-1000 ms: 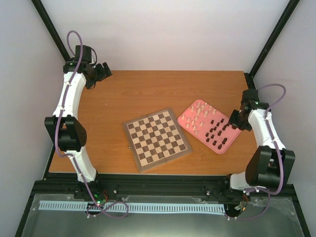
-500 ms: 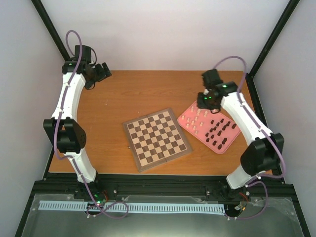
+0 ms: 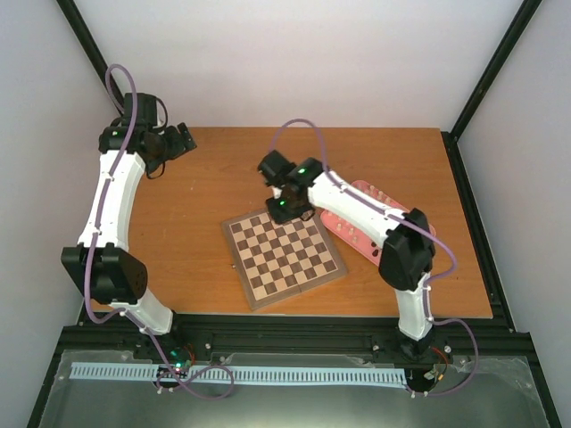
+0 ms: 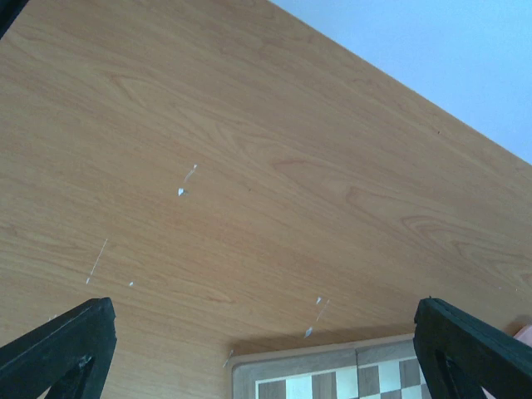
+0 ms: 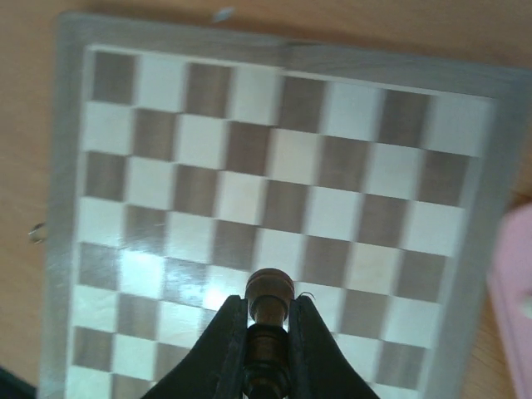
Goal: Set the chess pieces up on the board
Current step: Place the chess piece on the chessboard.
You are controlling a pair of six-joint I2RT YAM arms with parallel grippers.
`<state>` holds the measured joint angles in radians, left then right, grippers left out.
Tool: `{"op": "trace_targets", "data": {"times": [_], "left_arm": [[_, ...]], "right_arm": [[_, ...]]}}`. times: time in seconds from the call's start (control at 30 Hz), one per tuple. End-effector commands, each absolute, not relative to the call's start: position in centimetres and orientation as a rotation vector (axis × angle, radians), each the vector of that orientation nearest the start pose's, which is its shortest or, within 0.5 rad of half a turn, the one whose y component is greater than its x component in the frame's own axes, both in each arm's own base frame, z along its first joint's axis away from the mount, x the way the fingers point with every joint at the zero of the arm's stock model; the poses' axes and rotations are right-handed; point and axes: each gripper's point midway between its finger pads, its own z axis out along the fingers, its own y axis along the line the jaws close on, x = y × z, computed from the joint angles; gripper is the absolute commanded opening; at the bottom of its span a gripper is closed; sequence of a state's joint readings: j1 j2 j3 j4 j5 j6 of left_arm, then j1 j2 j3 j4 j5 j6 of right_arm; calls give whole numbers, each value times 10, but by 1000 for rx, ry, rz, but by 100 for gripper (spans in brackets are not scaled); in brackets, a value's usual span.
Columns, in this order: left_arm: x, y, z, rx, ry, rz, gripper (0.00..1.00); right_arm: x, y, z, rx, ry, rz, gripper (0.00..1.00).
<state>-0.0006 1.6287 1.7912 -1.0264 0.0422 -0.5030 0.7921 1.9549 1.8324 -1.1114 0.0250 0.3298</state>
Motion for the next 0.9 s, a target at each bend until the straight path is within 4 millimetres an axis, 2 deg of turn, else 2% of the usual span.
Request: {"op": "trace_targets", "data": {"times": [0.0, 0.13, 0.33, 0.53, 0.87], "left_arm": [[413, -9, 293, -604, 2378, -281, 100], [406, -6, 298, -599, 2367, -259, 100], [400, -12, 298, -605, 2366, -305, 100], [397, -11, 298, -604, 2364, -295, 100], [402, -10, 289, -608, 2385, -284, 100]], "right_arm": [[285, 359, 148, -870, 2759, 242, 3], [263, 388, 134, -1006, 2770, 267, 3], [239, 417, 117, -1149, 2756, 287, 3], [227, 428, 98, -1230, 2776, 307, 3], [227, 436, 81, -1292, 2774, 296, 3]]}}
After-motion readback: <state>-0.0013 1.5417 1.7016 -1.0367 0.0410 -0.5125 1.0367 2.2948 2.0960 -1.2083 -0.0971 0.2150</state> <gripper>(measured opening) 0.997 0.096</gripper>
